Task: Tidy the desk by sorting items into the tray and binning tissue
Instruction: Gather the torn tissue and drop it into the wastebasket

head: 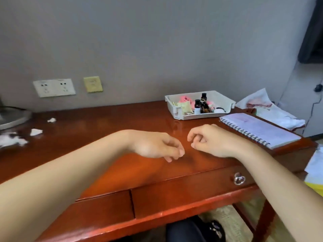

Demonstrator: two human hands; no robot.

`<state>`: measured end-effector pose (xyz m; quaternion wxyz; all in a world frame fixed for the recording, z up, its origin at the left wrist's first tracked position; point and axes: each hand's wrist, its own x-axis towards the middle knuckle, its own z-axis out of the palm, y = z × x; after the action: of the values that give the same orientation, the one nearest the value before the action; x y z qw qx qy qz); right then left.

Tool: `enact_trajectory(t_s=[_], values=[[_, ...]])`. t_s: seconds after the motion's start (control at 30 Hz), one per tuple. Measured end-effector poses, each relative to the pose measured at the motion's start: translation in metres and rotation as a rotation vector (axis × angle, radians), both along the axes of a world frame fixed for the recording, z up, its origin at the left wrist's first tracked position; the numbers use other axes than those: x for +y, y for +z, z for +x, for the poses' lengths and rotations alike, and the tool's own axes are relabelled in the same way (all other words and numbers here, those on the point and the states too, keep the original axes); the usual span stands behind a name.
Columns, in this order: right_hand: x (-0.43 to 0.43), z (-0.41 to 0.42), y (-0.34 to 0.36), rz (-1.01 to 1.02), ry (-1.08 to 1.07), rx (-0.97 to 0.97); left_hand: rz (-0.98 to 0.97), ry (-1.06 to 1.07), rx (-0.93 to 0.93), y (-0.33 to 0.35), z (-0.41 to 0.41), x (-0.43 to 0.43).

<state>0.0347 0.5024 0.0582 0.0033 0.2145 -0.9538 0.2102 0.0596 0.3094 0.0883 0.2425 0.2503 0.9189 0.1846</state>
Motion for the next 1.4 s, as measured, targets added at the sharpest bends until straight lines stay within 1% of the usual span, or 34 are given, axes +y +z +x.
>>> enact_trajectory(t_s=[0.2,0.37,0.4,0.47,0.53,0.63,0.77,0.83,0.93,1.1,1.4], values=[[-0.11,-0.03,0.009,0.045,0.194,-0.019,-0.099,0.254,0.116,0.007,0.016,-0.098],[-0.201,-0.043,-0.011,0.063,0.33,-0.071,-0.147,0.526,0.153,-0.016,0.03,-0.175],[-0.218,-0.044,-0.017,0.087,0.341,-0.053,-0.183,0.592,0.176,-0.023,0.031,-0.189],[-0.256,-0.045,-0.03,0.138,0.356,0.039,-0.326,0.722,0.287,-0.038,0.036,-0.221],[-0.289,-0.04,-0.042,0.144,0.393,0.085,-0.426,0.855,0.376,-0.052,0.041,-0.252],[-0.334,-0.036,-0.059,0.138,0.46,0.065,-0.439,1.033,0.425,-0.071,0.054,-0.297],[-0.372,-0.042,-0.069,0.091,0.457,0.093,-0.417,1.121,0.548,-0.089,0.071,-0.337],[-0.389,-0.049,-0.069,0.091,0.452,0.109,-0.369,1.177,0.571,-0.094,0.072,-0.356],[-0.414,-0.06,-0.07,0.123,0.43,0.105,-0.312,1.264,0.532,-0.099,0.061,-0.379],[-0.453,-0.076,-0.07,0.135,0.422,0.107,-0.332,1.319,0.466,-0.099,0.029,-0.409],[-0.516,-0.101,-0.073,-0.05,0.517,0.201,-0.3,1.363,0.513,-0.104,-0.011,-0.458]])
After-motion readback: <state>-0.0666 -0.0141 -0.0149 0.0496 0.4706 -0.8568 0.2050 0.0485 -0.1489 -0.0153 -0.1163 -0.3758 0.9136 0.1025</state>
